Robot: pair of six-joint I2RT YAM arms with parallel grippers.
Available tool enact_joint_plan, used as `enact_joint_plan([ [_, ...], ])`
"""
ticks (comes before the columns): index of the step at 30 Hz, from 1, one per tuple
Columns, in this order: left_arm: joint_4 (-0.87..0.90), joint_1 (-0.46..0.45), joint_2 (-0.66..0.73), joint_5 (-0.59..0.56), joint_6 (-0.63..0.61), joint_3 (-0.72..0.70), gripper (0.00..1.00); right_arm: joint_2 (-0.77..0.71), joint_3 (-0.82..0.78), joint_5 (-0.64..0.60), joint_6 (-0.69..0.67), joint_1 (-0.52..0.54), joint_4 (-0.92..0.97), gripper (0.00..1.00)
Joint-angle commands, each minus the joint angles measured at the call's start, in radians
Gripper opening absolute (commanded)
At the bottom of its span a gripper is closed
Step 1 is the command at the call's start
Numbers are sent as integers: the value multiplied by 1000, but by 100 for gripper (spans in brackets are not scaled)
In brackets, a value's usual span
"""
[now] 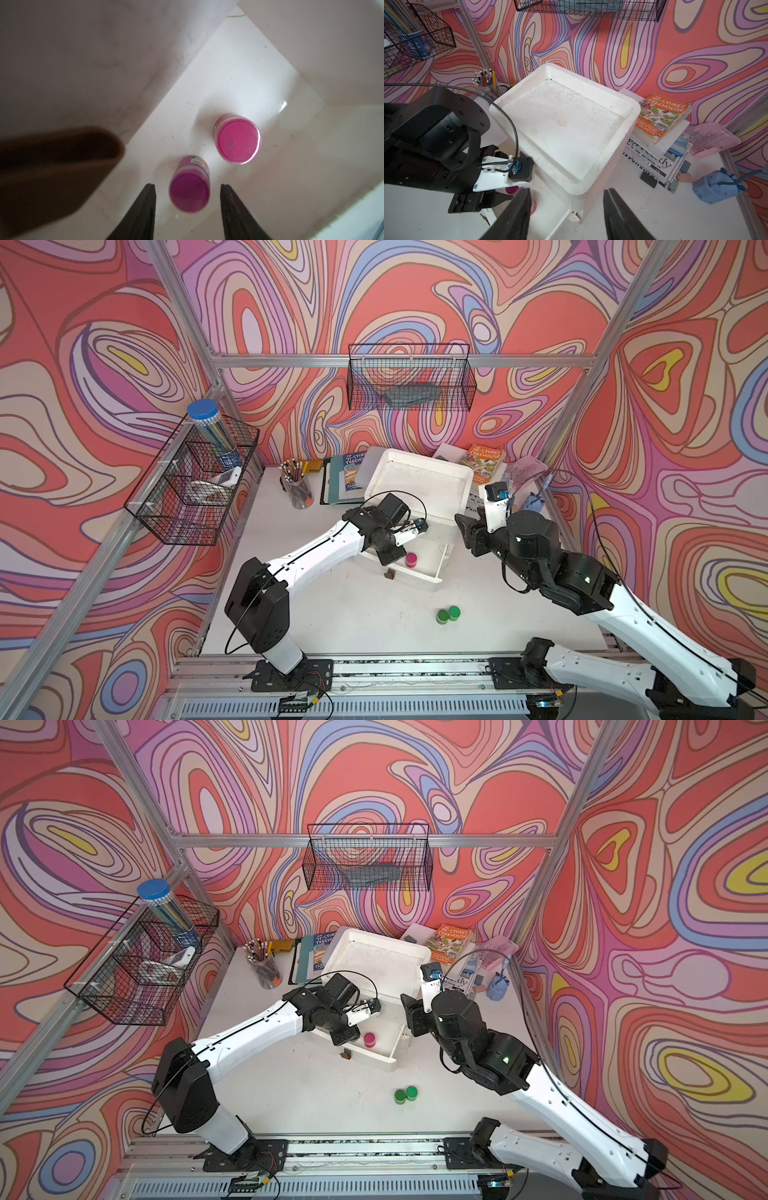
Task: Put the paint cans in the drawer according to color
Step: Place the paint can in the drawer, then adjust the storage box at the center of the board.
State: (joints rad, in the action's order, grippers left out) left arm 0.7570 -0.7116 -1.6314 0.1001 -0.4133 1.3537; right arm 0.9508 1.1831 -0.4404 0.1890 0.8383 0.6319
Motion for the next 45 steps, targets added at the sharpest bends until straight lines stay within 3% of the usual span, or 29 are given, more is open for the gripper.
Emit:
enact_joint_plan([
  [1,-35,30,84,-4,92,5,52,7,5,6,21,-1,41,58],
  [6,-144,31,252,-9,161,-81,48,112,107,-38,76,-6,128,60],
  [14,-388,30,640,-85,333,-389,48,326,374,-13,217,-133,337,68],
  [22,-356,31,688,-96,394,-506,41,414,411,95,221,-185,296,71],
  [27,-389,31,842,-103,470,-555,42,475,474,124,232,-211,318,76],
  [33,-103,31,1001,-16,439,-518,41,585,572,181,233,-258,347,79],
  [36,40,31,1047,22,428,-480,41,659,638,211,163,-271,357,80],
  [39,155,30,1037,93,441,-435,40,729,699,323,-1,-276,348,79],
  [40,175,28,1030,122,419,-426,35,756,728,354,-68,-277,360,79],
  [45,179,24,974,121,421,-403,34,915,899,457,-297,-290,474,79],
])
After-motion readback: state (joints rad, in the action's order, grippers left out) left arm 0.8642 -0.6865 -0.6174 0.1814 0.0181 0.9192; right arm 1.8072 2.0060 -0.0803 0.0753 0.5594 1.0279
